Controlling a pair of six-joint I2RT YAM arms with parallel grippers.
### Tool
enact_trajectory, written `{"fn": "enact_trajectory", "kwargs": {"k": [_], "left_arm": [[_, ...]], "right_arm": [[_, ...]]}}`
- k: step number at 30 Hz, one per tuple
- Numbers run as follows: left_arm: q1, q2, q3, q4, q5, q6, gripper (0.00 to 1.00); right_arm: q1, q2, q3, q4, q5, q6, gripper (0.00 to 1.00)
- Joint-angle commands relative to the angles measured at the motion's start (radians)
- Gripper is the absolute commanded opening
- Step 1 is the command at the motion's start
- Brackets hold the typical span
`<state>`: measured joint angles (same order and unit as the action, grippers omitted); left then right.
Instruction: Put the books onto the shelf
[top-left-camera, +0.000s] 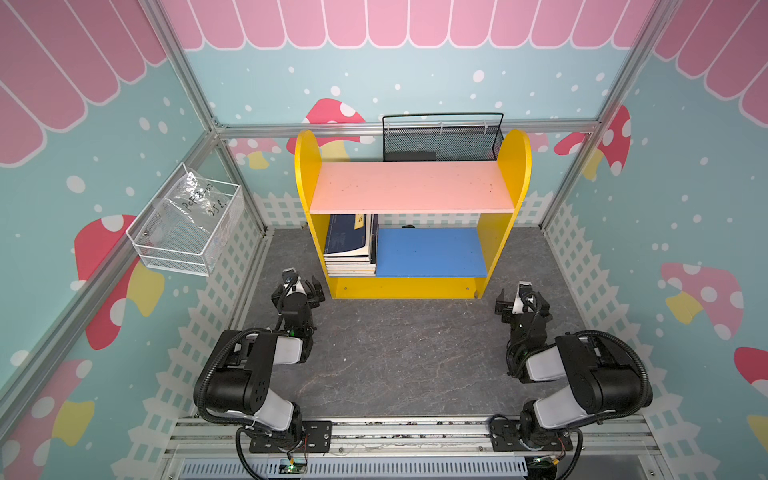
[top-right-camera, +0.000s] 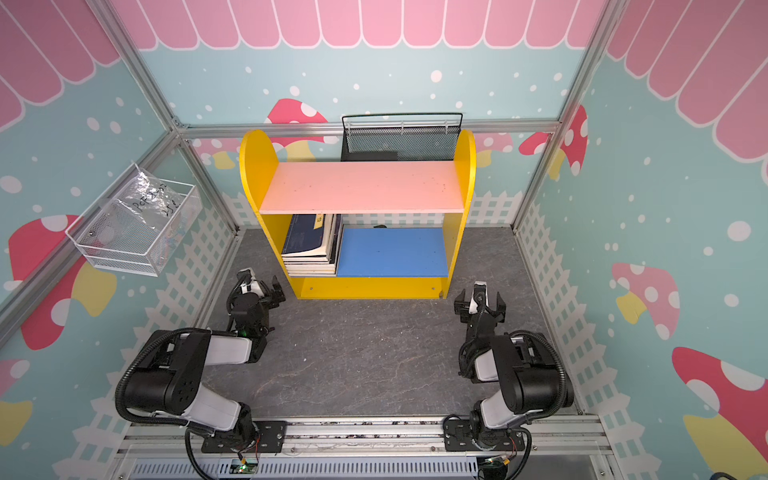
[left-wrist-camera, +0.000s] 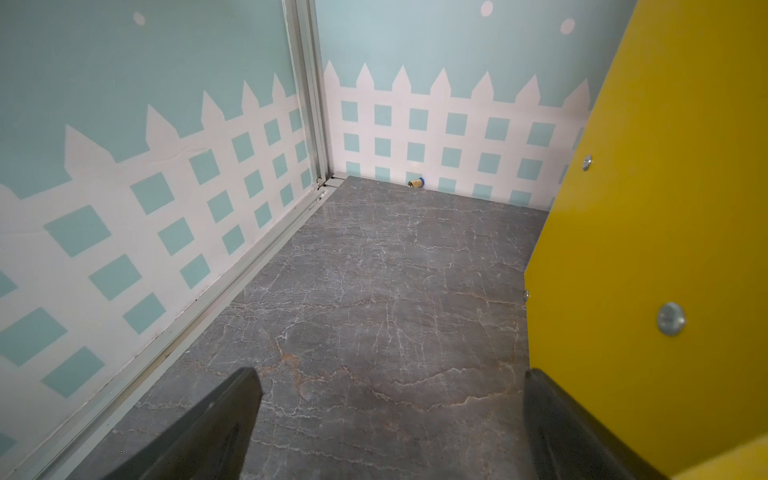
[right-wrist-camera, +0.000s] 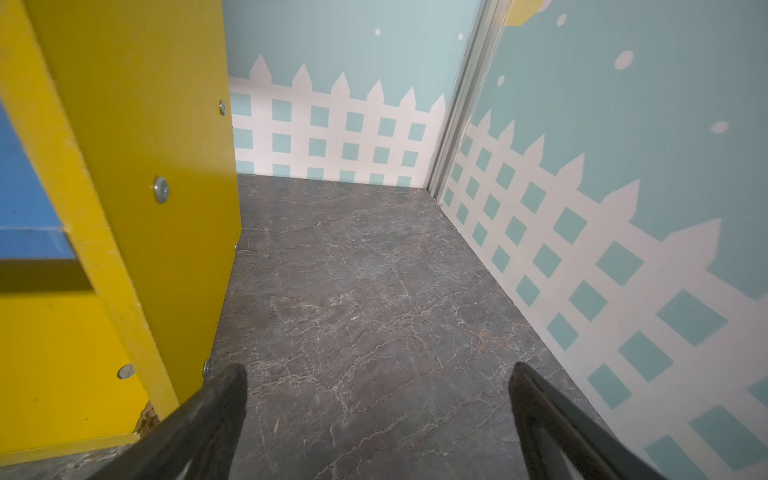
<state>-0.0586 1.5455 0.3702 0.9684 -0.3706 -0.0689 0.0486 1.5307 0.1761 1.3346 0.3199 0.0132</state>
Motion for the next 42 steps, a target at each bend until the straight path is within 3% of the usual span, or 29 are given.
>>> {"fn": "enact_trajectory", "kwargs": {"k": [1,40,42], "left_arm": [[0.006,-0.006,0.013,-0.068,0.028,-0.017,1.0],[-0.023,0.002,0.017,-0.059,0.045,0.038,1.0],[-0.002,-0.001,0.028,-0.088,0.109,0.025,1.0]], "right_arm": [[-0.029,0.004,0.019,0.006,-0.084,0.025,0.99],[-0.034,-0.001,0.008,0.023,-0.09,0.021,1.0],[-0.033,-0.001,0.008,0.023,-0.09,0.022,1.0]]}}
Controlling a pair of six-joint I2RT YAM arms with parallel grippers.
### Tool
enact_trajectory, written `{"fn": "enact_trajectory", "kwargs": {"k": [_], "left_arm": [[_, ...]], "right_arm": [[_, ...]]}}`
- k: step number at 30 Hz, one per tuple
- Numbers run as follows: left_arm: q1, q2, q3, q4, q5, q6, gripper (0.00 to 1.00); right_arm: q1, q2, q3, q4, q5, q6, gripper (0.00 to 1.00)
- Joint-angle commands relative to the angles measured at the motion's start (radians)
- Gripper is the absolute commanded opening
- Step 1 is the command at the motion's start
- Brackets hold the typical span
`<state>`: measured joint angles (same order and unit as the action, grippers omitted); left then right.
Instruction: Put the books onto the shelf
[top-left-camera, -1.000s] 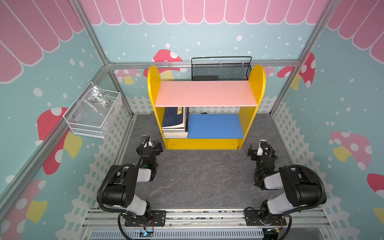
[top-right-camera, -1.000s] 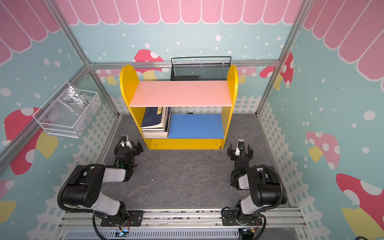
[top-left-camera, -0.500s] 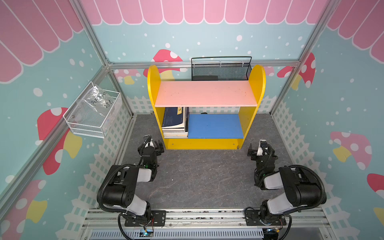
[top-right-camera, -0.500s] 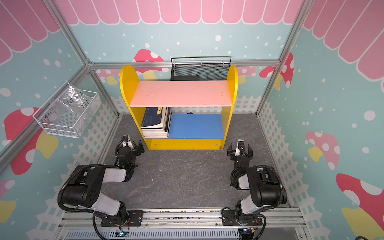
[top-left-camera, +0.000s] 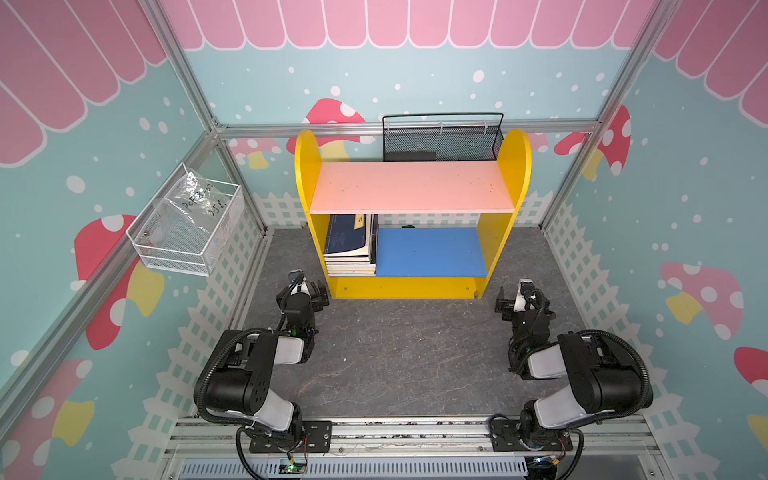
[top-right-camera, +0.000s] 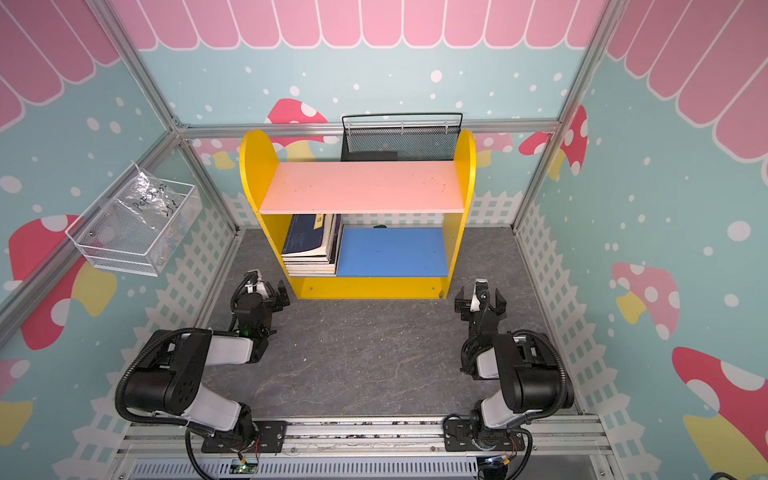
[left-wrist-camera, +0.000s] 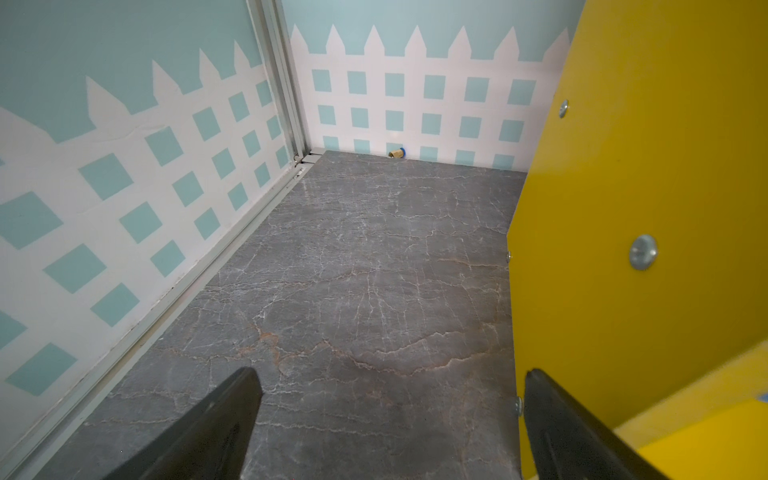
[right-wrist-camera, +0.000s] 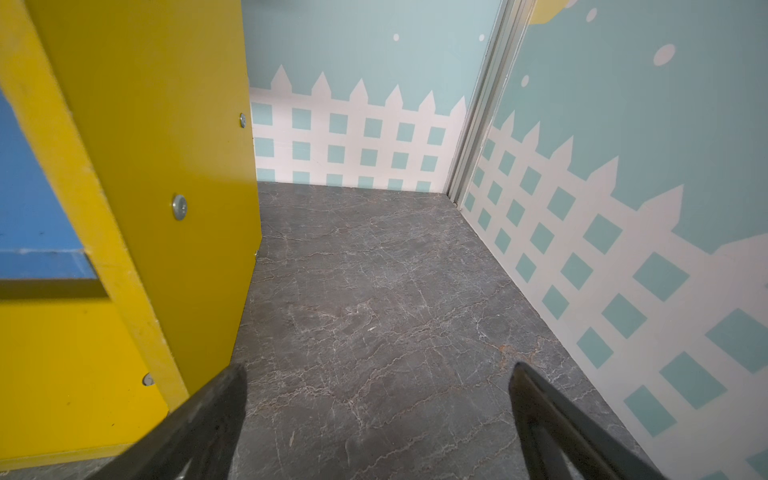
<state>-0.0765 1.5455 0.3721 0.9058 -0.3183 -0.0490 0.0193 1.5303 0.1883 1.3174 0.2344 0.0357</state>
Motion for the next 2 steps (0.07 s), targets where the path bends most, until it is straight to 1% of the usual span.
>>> {"fn": "enact_trajectory", "kwargs": {"k": [1,2], "left_arm": [[0.021,-0.002,0.025,-0.024,0.071,0.004,1.0],[0.023,-0.004,0.023,-0.022,0.073,0.003,1.0]], "right_arm": [[-0.004,0.0,-0.005,0.04,-0.005,-0.002,0.99],[-0.004,-0.002,-0.004,0.04,-0.004,-0.001,1.0]]}}
